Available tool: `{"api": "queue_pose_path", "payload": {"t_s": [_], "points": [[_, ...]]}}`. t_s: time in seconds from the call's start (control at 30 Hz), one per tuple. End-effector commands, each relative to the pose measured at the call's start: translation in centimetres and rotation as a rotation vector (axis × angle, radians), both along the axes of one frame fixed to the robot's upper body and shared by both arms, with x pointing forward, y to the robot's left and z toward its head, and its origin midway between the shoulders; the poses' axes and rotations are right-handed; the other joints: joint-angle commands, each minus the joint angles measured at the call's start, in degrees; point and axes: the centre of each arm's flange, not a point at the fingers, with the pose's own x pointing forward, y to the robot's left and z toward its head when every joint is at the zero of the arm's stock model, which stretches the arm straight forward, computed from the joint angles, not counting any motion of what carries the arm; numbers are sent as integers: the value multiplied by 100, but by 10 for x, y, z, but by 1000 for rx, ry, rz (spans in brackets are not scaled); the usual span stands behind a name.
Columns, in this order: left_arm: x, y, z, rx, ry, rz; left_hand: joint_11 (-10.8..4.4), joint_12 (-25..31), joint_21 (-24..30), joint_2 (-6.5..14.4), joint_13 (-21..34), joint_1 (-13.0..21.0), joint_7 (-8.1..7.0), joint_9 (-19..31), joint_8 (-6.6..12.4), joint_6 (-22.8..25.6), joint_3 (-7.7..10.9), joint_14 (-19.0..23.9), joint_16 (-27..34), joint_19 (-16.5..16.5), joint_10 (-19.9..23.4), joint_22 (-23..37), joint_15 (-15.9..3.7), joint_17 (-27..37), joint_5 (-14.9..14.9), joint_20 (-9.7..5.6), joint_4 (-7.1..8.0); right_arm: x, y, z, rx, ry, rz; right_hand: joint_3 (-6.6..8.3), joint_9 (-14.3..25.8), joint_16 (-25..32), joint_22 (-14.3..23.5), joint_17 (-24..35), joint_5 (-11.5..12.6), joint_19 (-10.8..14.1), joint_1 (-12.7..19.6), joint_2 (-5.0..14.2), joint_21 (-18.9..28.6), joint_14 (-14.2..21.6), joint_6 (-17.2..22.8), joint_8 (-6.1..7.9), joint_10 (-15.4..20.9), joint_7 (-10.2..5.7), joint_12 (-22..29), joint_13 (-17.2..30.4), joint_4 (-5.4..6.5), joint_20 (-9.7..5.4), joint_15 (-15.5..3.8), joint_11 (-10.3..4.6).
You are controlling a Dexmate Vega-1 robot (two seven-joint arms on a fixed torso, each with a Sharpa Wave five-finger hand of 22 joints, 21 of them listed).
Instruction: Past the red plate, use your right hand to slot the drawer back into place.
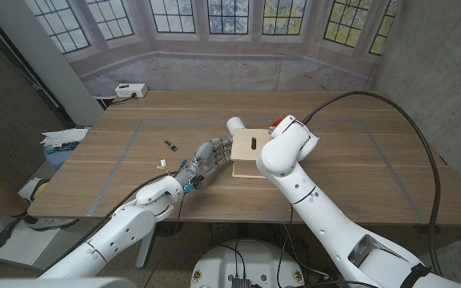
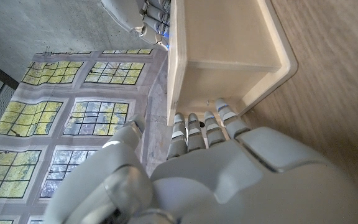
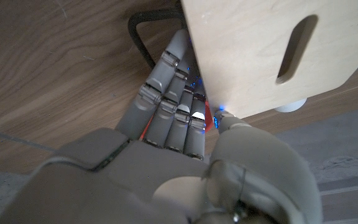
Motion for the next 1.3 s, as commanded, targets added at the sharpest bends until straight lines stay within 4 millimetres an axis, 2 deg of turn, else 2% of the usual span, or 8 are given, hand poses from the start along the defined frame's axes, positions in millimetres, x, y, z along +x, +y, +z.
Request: {"api": "queue_pose_path", "payload": {"t_s": [0.03, 0.2, 0.47, 0.77, 0.97, 1.07, 1.3], "points": [[2, 12, 11, 18, -37, 13, -1, 39, -33, -43, 4, 59, -6, 7, 10, 58, -11, 38, -7, 22, 48, 17, 21, 7, -1, -18, -47, -3, 0, 5, -25, 4, -14, -61, 19, -47, 13, 12, -40, -25, -33, -96, -58, -109, -92, -38, -112, 28, -41, 22, -55, 119, 119, 53], [1, 18, 14, 22, -49, 20, 0, 30, -38, -43, 5, 67, -18, 8, -7, 38, -25, 30, -10, 9, 30, 16, 29, 9, -3, -8, -62, -3, 0, 8, -33, 4, -13, -146, 19, -120, 10, -18, -40, -126, -160, -158, -111, -277, -260, -65, -242, 63, -79, 5, -49, 220, 264, 108], [2, 22, 15, 24, -54, 20, 89, -3, -48, 14, 8, 64, 23, 11, -64, -78, -57, -14, -13, -26, -48, 18, 106, 26, -5, 58, -45, -3, -4, 9, -39, 8, -30, -216, 19, -156, 8, -31, -33, -242, -289, -158, -161, -420, -454, -79, -389, 63, -100, -17, -36, 266, 384, 115], [1, 27, 17, 25, -63, 33, 96, -8, -47, 10, 9, 64, 16, 13, -63, -75, -79, -28, -14, -31, -64, 19, 115, 26, -5, 78, -48, -7, -11, 10, -50, 4, -45, -232, 18, -162, 7, -61, -22, -242, -330, -158, -159, -450, -515, -60, -426, 68, -87, -34, -65, 285, 407, 148], [2, 31, 20, 27, -74, 44, 42, 2, -44, -30, 11, 63, -31, 15, -45, -24, -113, -22, -12, -28, -41, 18, 76, 18, -8, 25, -72, -10, -16, 12, -57, -8, -51, -239, 17, -157, 7, -71, -17, -250, -347, -149, -161, -456, -522, -43, -419, 69, -70, -43, -84, 281, 409, 146], [2, 32, 22, 23, -81, 50, 28, 10, -42, -38, 12, 65, -41, 15, -42, -10, -124, -19, -12, -22, -22, 18, 67, 16, -8, 11, -81, -11, -19, 13, -61, -10, -59, -251, 16, -172, 7, -75, -15, -361, -362, -143, -199, -536, -519, -25, -449, 61, -69, -51, -111, 284, 417, 145], [0, 34, 22, 16, -87, 65, 39, 3, -42, -29, 12, 70, -35, 16, -64, -58, -141, -20, -11, -25, -38, 17, 80, 16, -6, 27, -92, -15, -29, 18, -61, -40, -64, -278, 14, -168, 10, -66, -15, -435, -403, -116, -212, -614, -519, -8, -454, 79, -56, -67, -135, 296, 408, 144]]}}
